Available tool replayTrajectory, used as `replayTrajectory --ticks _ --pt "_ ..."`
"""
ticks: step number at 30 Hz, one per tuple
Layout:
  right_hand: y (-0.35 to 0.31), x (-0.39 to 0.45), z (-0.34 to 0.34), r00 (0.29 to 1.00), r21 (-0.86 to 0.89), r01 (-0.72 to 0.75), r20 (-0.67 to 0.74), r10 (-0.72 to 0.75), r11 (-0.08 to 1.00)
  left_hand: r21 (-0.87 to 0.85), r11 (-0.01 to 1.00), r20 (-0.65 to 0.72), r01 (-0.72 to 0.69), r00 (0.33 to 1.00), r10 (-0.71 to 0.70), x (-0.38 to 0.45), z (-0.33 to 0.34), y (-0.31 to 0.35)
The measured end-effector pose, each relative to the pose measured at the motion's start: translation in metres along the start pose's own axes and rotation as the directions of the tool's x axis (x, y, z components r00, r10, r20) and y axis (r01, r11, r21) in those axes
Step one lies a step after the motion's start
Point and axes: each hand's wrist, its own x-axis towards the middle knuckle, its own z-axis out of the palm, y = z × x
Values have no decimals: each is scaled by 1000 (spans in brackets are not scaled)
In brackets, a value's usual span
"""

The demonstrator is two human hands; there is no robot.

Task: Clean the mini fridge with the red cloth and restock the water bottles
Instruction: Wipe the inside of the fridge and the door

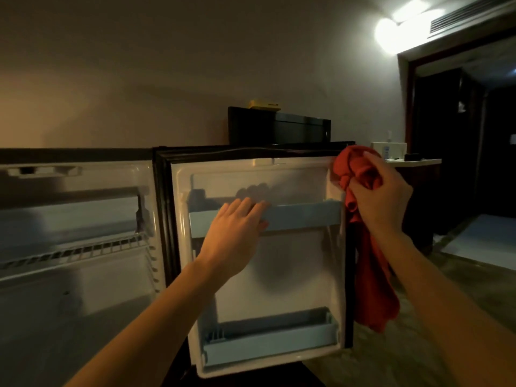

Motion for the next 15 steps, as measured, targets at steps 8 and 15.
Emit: replayTrajectory --ticks 8,15 --pt "12 -19 -5 998 -111 -48 39 53 993 18 999 14 49 999 -49 -14 -10 -20" --pt "14 -46 -14 994 -145 -20 108 36 989 43 998 -37 34 999 -32 -13 -7 -20"
